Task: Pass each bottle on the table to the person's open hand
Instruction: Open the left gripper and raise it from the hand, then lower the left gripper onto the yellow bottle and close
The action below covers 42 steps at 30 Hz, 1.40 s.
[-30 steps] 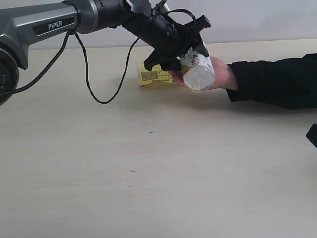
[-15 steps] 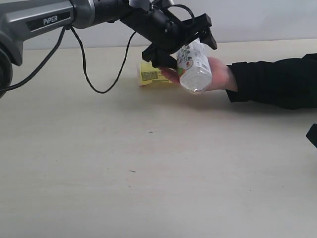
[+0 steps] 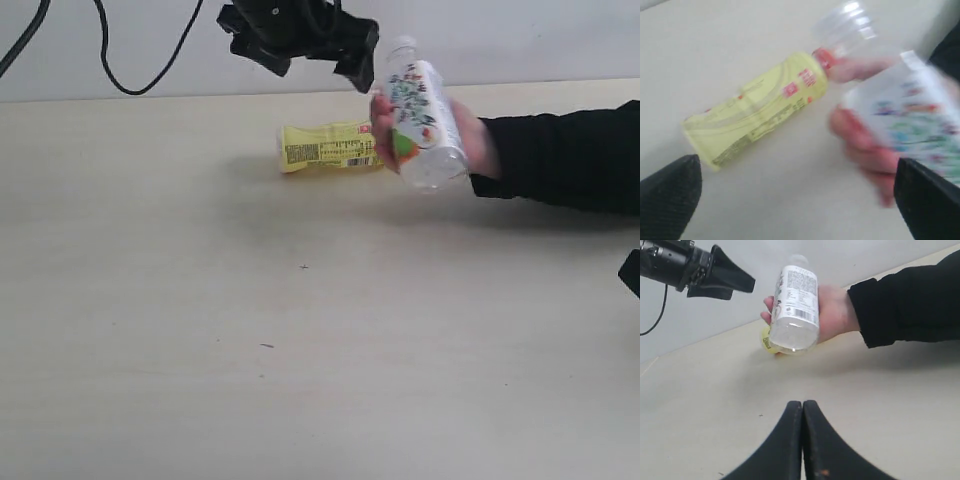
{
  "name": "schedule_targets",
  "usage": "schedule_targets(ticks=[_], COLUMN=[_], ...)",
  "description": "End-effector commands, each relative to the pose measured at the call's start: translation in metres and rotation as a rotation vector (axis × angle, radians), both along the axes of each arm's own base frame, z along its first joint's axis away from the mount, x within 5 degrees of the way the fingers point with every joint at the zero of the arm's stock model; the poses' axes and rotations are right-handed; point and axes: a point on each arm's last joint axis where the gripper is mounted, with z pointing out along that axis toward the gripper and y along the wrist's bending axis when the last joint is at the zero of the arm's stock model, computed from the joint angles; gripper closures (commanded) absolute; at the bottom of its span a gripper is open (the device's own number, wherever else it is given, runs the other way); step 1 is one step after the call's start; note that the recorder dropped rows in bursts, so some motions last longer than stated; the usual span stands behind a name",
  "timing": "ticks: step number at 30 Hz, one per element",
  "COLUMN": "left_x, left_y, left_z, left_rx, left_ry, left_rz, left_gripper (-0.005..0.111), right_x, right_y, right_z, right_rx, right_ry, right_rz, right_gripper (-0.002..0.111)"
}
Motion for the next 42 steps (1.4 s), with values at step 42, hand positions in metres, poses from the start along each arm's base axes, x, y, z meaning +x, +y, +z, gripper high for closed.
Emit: schedule_targets(ticks=[42], left_x=[0.034], left_y=[0.005], left_z=[-0.098], left_rx=[0.588], left_ry=[-0.343], left_rz=[-0.67], left_gripper=[0.002], right_x=[0.0], right_y=[-0.001], right_z=[0.0], right_rx=[-0.011], right_ry=[-0.011], right_rz=[-0.004], right_gripper=[0.108])
